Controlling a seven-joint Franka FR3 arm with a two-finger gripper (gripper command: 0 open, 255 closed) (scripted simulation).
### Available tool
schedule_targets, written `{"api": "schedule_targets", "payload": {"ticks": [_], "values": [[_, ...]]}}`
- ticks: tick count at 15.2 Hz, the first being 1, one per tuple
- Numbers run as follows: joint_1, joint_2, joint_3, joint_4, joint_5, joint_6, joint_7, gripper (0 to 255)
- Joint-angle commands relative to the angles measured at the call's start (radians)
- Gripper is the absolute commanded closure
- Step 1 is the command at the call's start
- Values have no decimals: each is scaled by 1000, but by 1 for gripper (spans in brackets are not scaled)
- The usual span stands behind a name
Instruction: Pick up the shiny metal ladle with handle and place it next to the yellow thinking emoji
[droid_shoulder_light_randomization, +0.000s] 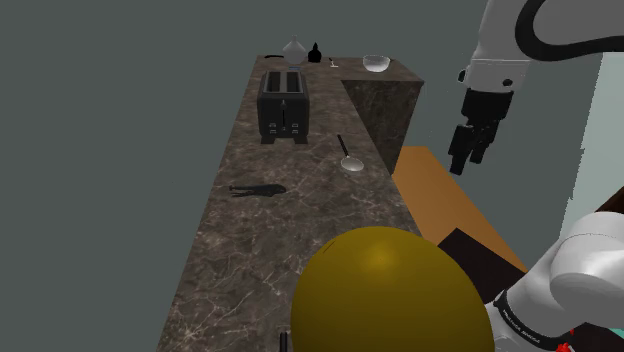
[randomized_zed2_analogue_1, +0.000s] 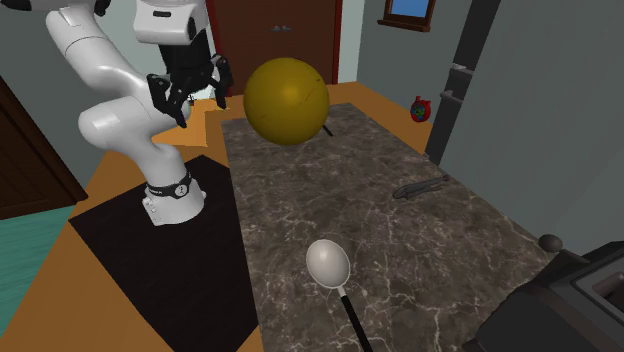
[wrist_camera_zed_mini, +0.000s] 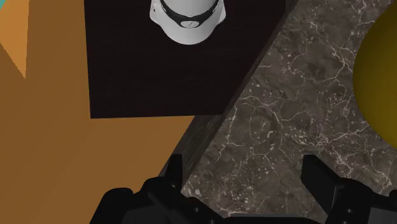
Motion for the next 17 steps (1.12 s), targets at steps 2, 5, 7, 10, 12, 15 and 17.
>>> {"api": "schedule_targets", "payload": {"ticks": [2,5,7,10,12,15,17], "values": [[-4,25,6,-4,4,39,13,0],[-15,107,21,-6,15,152,53,0],[-22,166,30,0,20,226,78,0],[-34,260,42,18,25,330,117,0],[-42,325,49,37,26,396,142,0],[-55,425,57,75,24,486,181,0],[-63,492,60,107,21,542,208,0]]}}
